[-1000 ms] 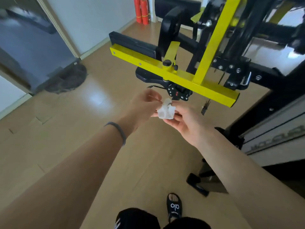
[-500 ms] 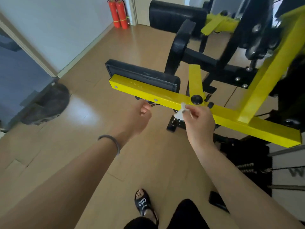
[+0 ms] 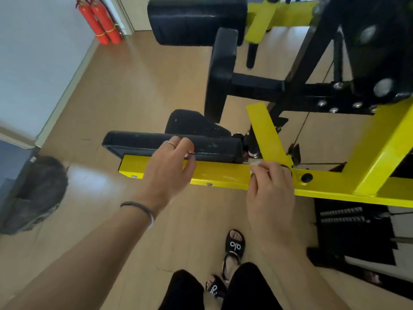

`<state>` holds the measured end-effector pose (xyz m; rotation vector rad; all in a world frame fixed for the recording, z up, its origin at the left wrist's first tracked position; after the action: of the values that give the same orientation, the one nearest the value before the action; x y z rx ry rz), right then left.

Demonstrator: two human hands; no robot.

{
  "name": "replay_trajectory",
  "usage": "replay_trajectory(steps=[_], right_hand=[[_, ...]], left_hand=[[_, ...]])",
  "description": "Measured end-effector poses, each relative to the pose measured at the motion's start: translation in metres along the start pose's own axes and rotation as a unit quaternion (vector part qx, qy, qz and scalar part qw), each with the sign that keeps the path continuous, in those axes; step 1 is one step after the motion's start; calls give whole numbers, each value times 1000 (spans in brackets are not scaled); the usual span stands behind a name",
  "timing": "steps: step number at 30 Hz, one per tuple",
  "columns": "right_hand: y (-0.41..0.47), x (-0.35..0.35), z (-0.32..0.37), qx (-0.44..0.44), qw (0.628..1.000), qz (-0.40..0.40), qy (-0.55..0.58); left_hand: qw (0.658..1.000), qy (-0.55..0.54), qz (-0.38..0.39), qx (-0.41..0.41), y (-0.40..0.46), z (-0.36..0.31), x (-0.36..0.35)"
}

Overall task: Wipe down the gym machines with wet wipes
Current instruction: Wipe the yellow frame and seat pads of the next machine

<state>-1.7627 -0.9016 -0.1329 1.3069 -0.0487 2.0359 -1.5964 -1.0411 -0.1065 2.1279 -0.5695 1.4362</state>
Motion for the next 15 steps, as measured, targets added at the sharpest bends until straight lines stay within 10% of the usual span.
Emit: replay_trajectory(steps=[8, 15], right_hand=[[-12, -16, 4, -95, 995, 22, -3], [-23, -34, 32, -194, 978, -65, 34]], left_hand=[[991, 4, -21, -136, 15, 18, 15], [994, 41, -11, -96, 25, 104, 29]])
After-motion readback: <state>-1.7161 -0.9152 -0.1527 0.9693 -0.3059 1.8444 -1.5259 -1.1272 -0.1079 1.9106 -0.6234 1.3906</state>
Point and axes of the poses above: each hand's wrist, its own y-axis towards the middle knuckle, its own x-axis out of the back of the hand, z = x × y, the point moved 10 cm from there along y, towards the middle knuckle, and after that the axes turned 4 degrees about -x, right-handed, at the moved point
